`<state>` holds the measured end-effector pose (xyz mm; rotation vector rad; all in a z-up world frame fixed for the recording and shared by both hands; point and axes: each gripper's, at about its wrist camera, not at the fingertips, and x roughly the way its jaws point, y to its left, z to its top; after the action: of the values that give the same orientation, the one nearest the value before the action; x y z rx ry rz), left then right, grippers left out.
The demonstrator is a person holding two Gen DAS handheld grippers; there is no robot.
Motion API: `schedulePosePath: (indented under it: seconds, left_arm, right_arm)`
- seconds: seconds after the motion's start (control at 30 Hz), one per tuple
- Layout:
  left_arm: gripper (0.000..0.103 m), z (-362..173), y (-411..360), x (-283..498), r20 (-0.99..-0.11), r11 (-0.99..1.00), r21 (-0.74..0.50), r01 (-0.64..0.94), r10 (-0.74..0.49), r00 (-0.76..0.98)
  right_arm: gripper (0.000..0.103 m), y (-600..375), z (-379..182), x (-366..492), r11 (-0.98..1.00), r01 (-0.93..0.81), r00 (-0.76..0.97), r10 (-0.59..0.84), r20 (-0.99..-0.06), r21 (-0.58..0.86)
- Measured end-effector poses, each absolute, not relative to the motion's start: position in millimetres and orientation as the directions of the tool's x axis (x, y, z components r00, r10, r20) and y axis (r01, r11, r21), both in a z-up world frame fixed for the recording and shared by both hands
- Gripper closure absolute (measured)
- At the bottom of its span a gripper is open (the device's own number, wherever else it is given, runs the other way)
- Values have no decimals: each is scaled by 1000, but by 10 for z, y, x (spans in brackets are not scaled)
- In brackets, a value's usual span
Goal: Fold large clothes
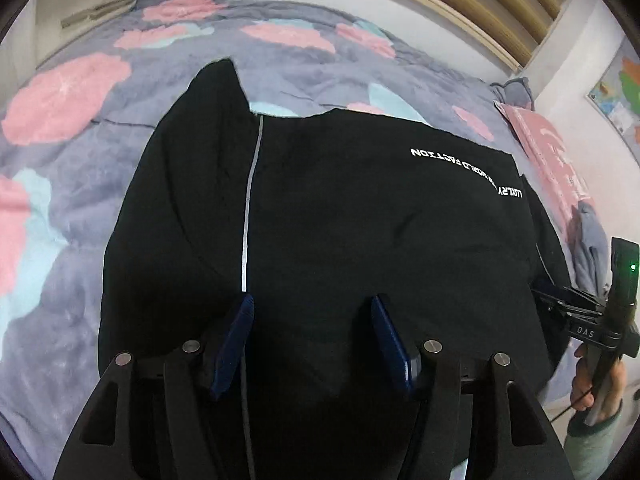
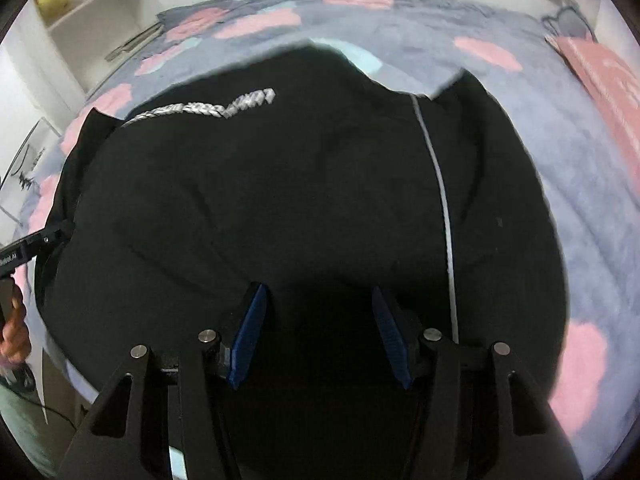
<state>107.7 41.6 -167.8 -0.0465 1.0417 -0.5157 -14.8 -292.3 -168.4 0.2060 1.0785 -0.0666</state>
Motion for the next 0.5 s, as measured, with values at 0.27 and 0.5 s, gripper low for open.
schedulePosePath:
  seconds: [0.27,0.5]
  left_arm:
    - [40,-1474,324,853,-793,916,-167,365,-344,503]
    - [40,-975,325,550,-742,932,-82,352,-293,603]
  right_arm:
    - [44,-2912,-1636,-325,970,198,536,16,-844,144]
    - [40,-2985,-1260,-555,958,227,602,5,-798,177]
